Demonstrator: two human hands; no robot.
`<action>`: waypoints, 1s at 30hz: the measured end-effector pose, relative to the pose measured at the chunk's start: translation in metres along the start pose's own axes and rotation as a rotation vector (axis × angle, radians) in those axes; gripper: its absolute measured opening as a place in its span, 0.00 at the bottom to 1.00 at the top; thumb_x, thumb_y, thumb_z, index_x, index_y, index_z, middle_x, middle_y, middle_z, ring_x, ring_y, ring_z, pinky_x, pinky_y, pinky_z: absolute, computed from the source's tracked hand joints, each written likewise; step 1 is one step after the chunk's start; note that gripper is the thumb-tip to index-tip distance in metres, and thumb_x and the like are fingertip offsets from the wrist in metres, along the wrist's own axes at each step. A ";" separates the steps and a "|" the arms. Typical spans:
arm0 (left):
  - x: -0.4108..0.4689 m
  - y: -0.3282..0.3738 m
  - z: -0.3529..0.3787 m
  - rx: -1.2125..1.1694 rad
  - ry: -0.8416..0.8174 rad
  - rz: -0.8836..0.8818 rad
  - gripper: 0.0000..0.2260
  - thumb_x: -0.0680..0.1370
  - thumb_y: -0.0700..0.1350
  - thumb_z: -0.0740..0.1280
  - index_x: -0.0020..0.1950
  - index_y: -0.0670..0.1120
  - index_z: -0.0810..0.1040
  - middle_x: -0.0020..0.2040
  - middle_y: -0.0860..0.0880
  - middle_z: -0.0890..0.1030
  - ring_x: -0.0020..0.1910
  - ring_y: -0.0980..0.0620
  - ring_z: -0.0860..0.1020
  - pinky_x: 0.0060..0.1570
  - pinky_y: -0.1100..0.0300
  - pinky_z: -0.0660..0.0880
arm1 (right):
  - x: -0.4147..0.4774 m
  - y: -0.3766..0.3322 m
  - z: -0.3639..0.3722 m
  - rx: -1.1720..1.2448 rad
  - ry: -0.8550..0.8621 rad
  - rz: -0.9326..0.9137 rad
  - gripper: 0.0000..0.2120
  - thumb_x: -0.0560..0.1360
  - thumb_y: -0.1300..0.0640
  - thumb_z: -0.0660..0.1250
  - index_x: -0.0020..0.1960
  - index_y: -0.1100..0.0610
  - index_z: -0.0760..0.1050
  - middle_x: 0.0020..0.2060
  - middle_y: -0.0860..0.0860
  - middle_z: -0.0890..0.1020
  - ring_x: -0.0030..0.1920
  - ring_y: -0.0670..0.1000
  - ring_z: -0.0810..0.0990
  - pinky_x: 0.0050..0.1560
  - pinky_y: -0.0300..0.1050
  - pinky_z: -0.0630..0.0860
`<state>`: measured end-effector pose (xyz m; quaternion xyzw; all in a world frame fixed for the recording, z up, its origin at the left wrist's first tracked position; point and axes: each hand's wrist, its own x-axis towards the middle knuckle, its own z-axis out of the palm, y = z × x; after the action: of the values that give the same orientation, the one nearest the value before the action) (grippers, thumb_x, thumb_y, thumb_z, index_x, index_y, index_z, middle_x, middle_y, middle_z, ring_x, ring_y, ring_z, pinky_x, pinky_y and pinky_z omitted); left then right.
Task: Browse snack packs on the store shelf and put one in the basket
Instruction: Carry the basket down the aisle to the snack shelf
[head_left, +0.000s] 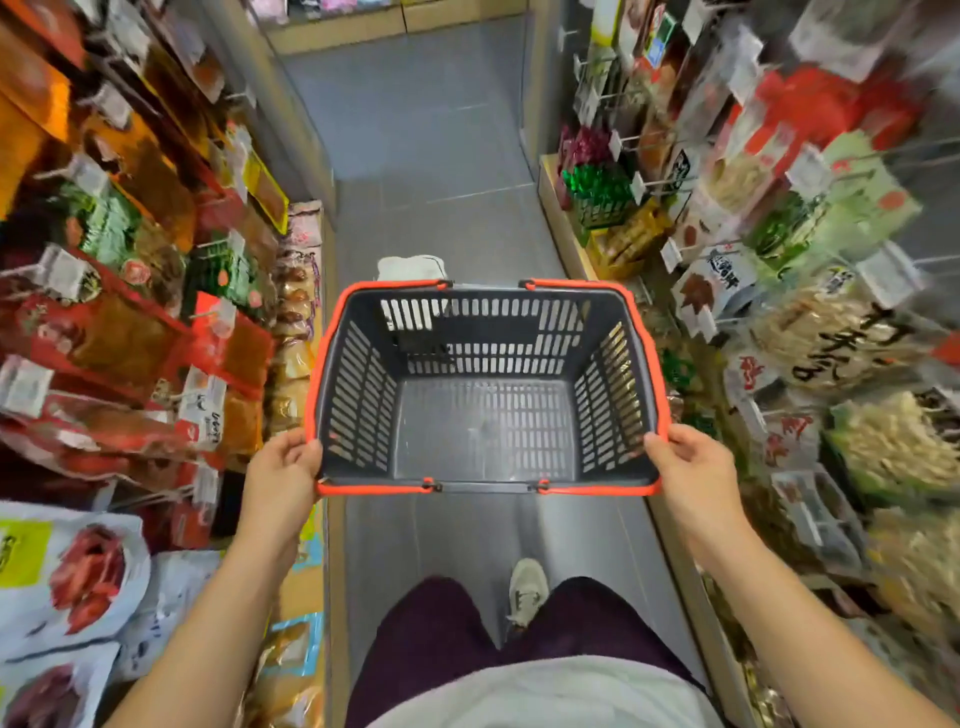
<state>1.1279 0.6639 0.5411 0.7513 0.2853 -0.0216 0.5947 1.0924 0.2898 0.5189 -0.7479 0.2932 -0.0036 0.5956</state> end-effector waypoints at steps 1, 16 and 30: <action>0.021 0.014 0.006 0.014 0.010 0.013 0.07 0.81 0.37 0.62 0.50 0.47 0.77 0.45 0.47 0.82 0.39 0.55 0.80 0.39 0.60 0.76 | 0.022 -0.015 0.008 -0.030 0.000 -0.014 0.07 0.78 0.62 0.66 0.50 0.57 0.82 0.46 0.53 0.86 0.47 0.52 0.84 0.52 0.52 0.81; 0.400 0.210 0.130 0.353 -0.109 0.200 0.09 0.78 0.40 0.65 0.40 0.50 0.77 0.34 0.48 0.79 0.31 0.51 0.77 0.34 0.57 0.74 | 0.331 -0.201 0.154 -0.134 0.117 -0.031 0.09 0.77 0.62 0.67 0.42 0.49 0.79 0.42 0.53 0.85 0.43 0.52 0.84 0.49 0.53 0.81; 0.625 0.337 0.295 0.438 0.013 0.175 0.03 0.80 0.38 0.64 0.51 0.45 0.76 0.36 0.53 0.76 0.32 0.58 0.72 0.23 0.71 0.68 | 0.627 -0.303 0.221 0.037 -0.008 0.185 0.07 0.78 0.68 0.60 0.53 0.64 0.76 0.42 0.57 0.80 0.35 0.49 0.78 0.34 0.39 0.74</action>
<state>1.8941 0.6043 0.5198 0.8845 0.2115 -0.0265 0.4151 1.8218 0.2445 0.5099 -0.7063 0.3587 0.0489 0.6084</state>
